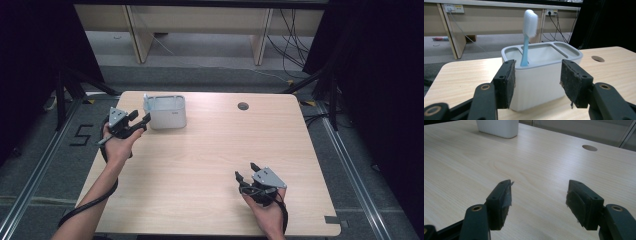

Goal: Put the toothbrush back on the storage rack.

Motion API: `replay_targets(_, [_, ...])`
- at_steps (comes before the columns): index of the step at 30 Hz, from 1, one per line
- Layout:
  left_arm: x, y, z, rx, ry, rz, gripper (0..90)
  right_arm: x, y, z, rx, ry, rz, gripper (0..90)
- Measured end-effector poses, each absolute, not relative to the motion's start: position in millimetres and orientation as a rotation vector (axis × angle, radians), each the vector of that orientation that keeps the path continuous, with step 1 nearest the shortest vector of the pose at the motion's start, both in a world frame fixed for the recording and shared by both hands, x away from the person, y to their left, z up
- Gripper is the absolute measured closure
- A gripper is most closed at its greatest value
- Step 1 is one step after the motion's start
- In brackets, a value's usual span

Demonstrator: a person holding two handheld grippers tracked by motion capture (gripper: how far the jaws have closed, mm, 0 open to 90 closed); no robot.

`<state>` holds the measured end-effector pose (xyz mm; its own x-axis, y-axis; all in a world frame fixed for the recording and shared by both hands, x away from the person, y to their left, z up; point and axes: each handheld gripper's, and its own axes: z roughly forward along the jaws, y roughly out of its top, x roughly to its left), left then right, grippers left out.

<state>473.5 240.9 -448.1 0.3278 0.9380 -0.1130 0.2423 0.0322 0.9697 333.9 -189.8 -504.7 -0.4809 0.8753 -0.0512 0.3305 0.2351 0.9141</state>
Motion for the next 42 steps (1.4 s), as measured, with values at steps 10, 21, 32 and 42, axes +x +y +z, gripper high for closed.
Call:
replay_targets(10, [444,240,-451,1.463,1.109,0.778,44.3,335,-190,-505,1.083,1.939,1.222,37.4])
replay_targets(21, [408,243,-472,1.478,1.094,0.762,43.7,335,-189,-505,1.081,1.944,1.221,37.4])
replay_targets(32, [374,254,-509,1.488,1.131,0.768,43.6,334,-188,-505,1.081,1.949,1.216,37.4])
replay_targets(42, [364,261,-525,1.481,1.113,0.807,43.3,336,-189,-506,1.077,1.941,1.237,37.4])
